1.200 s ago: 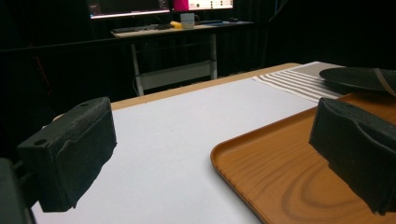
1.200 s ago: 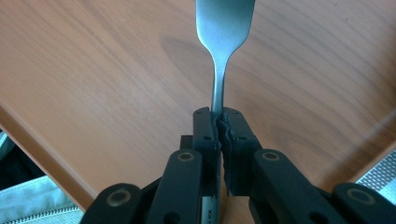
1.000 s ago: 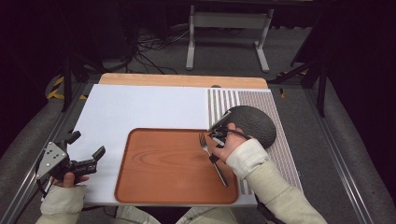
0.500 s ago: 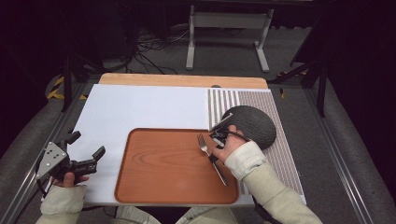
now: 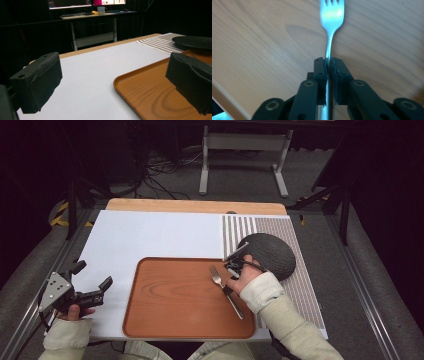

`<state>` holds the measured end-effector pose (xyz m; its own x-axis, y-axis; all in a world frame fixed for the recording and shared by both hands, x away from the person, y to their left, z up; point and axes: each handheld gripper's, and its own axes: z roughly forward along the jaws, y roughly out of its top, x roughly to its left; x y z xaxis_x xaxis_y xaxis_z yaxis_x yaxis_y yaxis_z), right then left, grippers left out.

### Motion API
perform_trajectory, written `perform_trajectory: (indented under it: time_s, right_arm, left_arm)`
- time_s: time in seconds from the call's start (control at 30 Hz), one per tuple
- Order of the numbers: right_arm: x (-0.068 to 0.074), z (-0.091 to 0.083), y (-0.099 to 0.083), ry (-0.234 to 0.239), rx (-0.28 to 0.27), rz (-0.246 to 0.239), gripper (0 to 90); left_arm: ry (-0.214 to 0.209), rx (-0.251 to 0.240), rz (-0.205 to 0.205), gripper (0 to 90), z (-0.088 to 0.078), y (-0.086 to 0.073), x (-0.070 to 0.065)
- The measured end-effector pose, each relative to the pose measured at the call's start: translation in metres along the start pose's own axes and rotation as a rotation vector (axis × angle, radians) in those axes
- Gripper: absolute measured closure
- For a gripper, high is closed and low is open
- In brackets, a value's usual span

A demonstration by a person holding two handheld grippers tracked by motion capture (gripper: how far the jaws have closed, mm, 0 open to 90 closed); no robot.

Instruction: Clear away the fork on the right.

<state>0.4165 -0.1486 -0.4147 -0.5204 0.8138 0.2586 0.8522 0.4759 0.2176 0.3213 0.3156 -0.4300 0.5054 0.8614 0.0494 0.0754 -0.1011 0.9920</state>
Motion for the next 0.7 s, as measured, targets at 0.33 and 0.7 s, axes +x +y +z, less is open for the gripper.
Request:
perform_trajectory:
  time_s: [0.33,0.7]
  right_arm:
    - [0.002,-0.008,0.001,-0.010,-0.058,-0.043,65.3]
    - [0.008,-0.011,0.007,-0.087,-0.294,-0.394,30.5]
  left_arm:
    - [0.001,0.001,-0.003,1.0,0.000,0.000,0.000]
    - [-0.003,0.000,-0.002,1.0,0.001,-0.001,0.000]
